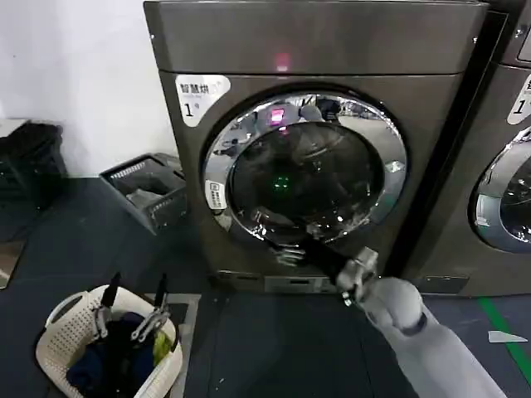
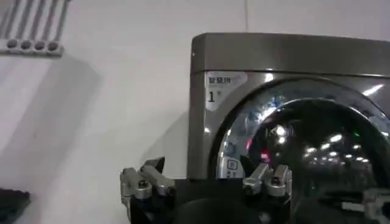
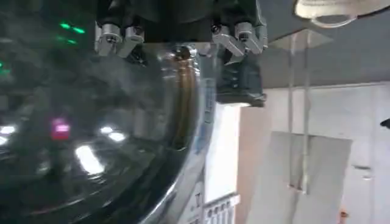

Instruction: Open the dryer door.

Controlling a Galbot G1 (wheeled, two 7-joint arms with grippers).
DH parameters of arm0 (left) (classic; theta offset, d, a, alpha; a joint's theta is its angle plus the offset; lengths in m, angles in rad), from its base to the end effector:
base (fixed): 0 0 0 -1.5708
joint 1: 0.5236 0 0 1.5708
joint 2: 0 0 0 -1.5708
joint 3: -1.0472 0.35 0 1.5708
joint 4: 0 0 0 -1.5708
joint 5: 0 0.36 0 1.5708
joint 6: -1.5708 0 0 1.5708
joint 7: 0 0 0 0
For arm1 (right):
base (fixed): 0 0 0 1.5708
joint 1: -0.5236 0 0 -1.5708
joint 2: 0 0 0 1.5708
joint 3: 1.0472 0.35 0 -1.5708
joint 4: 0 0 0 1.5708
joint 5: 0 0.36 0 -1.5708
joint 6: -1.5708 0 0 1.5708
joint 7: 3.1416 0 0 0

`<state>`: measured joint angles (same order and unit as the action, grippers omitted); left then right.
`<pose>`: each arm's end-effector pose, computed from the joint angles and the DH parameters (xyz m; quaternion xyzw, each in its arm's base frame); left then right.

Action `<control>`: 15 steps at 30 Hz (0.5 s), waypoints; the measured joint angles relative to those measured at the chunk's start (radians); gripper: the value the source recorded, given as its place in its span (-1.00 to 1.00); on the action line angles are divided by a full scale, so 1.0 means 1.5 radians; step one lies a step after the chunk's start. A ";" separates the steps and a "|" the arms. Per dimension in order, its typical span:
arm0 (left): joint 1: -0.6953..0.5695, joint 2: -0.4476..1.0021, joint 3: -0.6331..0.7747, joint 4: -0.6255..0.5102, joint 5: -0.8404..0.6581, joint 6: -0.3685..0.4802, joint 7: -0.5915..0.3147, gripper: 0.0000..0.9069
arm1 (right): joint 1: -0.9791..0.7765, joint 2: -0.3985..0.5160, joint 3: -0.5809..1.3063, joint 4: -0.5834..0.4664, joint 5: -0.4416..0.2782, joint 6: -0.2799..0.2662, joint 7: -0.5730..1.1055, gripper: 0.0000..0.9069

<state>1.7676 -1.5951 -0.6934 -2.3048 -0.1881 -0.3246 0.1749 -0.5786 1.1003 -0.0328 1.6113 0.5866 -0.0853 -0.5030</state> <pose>0.1255 0.0425 -0.2564 0.0089 0.9842 -0.0192 0.1756 0.4464 0.0173 -0.2056 -0.4864 0.8714 -0.0240 0.0592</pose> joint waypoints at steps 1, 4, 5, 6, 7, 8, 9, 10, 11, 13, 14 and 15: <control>0.000 -0.002 -0.001 -0.002 0.003 0.006 -0.005 1.00 | 0.011 0.005 -0.005 -0.011 0.001 0.000 0.000 1.00; 0.000 -0.005 -0.005 -0.010 0.027 0.040 -0.019 1.00 | 0.042 0.021 -0.024 -0.049 0.001 0.001 -0.002 1.00; 0.001 -0.005 -0.005 -0.014 0.021 0.053 -0.015 1.00 | 0.051 0.026 -0.030 -0.062 0.001 0.001 -0.003 1.00; 0.003 -0.005 -0.005 -0.017 0.017 0.064 -0.007 1.00 | 0.059 0.032 -0.036 -0.073 0.001 0.001 -0.004 1.00; 0.005 -0.006 -0.004 -0.019 0.017 0.073 -0.001 1.00 | 0.066 0.036 -0.042 -0.083 0.000 0.001 -0.004 1.00; 0.006 -0.008 -0.002 -0.019 0.021 0.078 0.000 1.00 | 0.075 0.042 -0.049 -0.096 0.000 0.002 -0.004 1.00; 0.006 -0.009 -0.002 -0.020 0.031 0.078 0.001 1.00 | 0.081 0.047 -0.054 -0.105 0.000 0.002 -0.004 1.00; 0.007 -0.009 -0.002 -0.019 0.034 0.079 0.000 1.00 | 0.088 0.052 -0.060 -0.115 0.000 0.002 -0.004 1.00; 0.007 -0.009 -0.001 -0.020 0.035 0.082 0.000 1.00 | 0.094 0.057 -0.064 -0.124 0.000 0.003 -0.005 1.00; 0.009 -0.009 0.000 -0.024 0.040 0.089 -0.001 1.00 | 0.108 0.069 -0.073 -0.145 0.001 0.005 -0.005 1.00; 0.010 -0.009 -0.001 -0.027 0.040 0.090 -0.001 1.00 | 0.115 0.075 -0.077 -0.154 0.003 0.007 -0.005 1.00; 0.010 -0.009 -0.001 -0.030 0.041 0.093 -0.001 1.00 | 0.121 0.081 -0.081 -0.164 0.006 0.009 -0.005 1.00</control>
<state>1.7830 -1.6091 -0.6954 -2.3492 -0.1273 -0.1848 0.1737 -0.3975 1.2219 -0.1538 1.3658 0.5950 -0.0724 -0.5112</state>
